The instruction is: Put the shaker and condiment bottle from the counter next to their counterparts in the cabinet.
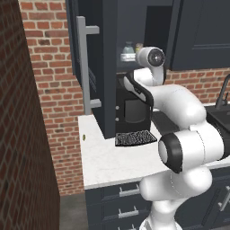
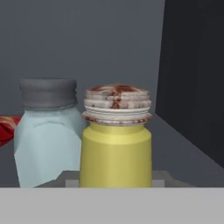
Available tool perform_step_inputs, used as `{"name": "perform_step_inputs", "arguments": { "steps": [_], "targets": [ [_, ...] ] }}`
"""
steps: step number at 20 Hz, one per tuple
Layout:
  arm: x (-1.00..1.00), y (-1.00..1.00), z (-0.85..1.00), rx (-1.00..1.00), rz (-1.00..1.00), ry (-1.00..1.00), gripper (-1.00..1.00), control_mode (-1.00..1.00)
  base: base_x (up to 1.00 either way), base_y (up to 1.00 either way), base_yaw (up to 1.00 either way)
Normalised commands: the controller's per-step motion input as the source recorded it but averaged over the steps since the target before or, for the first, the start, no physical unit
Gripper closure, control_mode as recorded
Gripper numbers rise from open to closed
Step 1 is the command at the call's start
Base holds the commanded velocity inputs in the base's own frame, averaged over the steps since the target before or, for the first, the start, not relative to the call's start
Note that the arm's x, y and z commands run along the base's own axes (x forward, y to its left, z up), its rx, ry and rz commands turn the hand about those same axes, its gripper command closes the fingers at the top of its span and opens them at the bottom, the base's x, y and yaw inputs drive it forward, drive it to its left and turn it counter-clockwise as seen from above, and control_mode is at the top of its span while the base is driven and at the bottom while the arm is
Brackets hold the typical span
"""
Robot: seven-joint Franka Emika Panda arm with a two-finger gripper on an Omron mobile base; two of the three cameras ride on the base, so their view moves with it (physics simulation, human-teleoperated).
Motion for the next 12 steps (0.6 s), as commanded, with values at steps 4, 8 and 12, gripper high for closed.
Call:
{"name": "perform_step_inputs", "arguments": {
  "steps": [4, 8, 12],
  "targets": [
    [0.04, -0.04, -0.21, 0.0, 0.0, 0.0, 1.0, -1.0, 0.0, 0.0, 0.0],
    [0.0, -0.01, -0.11, 0.0, 0.0, 0.0, -1.0, -1.0, 0.0, 0.0, 0.0],
    [0.0, -0.05, 0.04, 0.0, 0.0, 0.0, -1.0, -1.0, 0.0, 0.0, 0.0]
  ]
}}
